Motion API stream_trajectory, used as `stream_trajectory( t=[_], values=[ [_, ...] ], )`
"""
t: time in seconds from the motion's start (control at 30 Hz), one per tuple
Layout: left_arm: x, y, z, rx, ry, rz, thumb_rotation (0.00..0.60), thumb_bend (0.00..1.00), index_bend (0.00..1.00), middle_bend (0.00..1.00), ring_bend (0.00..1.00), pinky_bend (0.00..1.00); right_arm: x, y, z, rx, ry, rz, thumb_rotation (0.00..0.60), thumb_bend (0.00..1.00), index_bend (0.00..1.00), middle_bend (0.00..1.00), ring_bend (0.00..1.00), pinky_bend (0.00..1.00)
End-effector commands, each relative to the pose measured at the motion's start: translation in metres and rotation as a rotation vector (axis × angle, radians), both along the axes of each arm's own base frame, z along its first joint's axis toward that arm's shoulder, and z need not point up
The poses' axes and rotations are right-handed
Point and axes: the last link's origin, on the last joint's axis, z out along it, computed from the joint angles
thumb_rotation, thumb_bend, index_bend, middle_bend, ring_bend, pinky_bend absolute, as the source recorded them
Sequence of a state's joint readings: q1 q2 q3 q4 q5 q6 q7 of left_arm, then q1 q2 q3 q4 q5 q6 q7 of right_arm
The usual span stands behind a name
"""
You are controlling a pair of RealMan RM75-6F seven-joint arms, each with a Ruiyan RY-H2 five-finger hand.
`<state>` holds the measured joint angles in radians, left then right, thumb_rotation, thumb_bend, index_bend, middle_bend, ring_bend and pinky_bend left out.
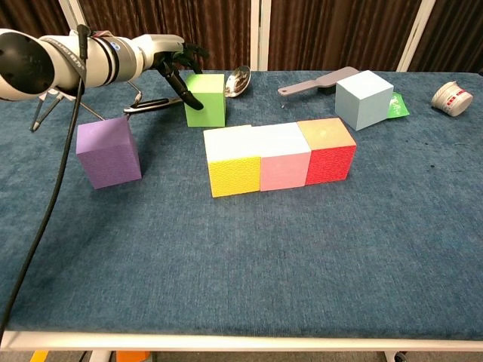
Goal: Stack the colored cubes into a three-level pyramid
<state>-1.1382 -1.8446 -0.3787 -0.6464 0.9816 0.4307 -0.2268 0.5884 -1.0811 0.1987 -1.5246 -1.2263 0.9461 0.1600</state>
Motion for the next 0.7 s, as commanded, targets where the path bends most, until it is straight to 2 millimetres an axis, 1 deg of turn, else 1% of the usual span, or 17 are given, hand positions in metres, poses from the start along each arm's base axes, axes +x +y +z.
stream_trajectory(
  t=[0.03,0.1,0.2,0.3,0.5,0.57,0.67,0.7],
  values=[
    [0.000,0.001,-0.002,0.003,0.000,0.000,0.600,0.03,0.08,0.23,0.01,0.11,-0.001,-0.001,-0.001,0.005,-0.001,-0.003,0.600,0.06,0.00,0.01,0.00,0.00],
    [0.000,0.001,-0.002,0.020,-0.006,-0.003,0.600,0.04,0.10,0.25,0.02,0.11,-0.001,-0.001,-0.003,0.009,-0.003,-0.004,0.600,0.06,0.00,0.01,0.00,0.00],
    [0.001,0.000,-0.003,0.042,-0.013,-0.017,0.600,0.08,0.14,0.33,0.03,0.11,-0.001,-0.003,-0.004,0.012,-0.005,-0.004,0.600,0.06,0.00,0.01,0.00,0.00],
    [0.001,0.001,-0.004,0.056,-0.009,-0.025,0.600,0.10,0.17,0.39,0.04,0.11,-0.001,-0.005,-0.005,0.014,-0.005,-0.007,0.600,0.06,0.00,0.01,0.00,0.00],
    [-0.001,0.003,-0.002,0.075,-0.016,-0.021,0.600,0.14,0.19,0.44,0.07,0.11,-0.003,-0.005,-0.006,0.018,-0.004,-0.014,0.600,0.06,0.00,0.01,0.00,0.00],
    [-0.001,0.004,0.002,0.082,-0.025,-0.025,0.600,0.15,0.19,0.45,0.07,0.11,-0.004,-0.005,-0.005,0.017,-0.005,-0.016,0.600,0.06,0.00,0.01,0.00,0.00],
    [0.003,0.006,0.014,0.111,-0.038,-0.050,0.600,0.15,0.19,0.45,0.08,0.11,-0.004,-0.006,-0.004,0.015,-0.007,-0.019,0.600,0.06,0.00,0.01,0.00,0.00],
    [0.005,0.007,0.021,0.122,-0.045,-0.060,0.600,0.15,0.19,0.46,0.08,0.11,-0.004,-0.007,-0.004,0.016,-0.008,-0.019,0.600,0.06,0.00,0.01,0.00,0.00]
  ],
)
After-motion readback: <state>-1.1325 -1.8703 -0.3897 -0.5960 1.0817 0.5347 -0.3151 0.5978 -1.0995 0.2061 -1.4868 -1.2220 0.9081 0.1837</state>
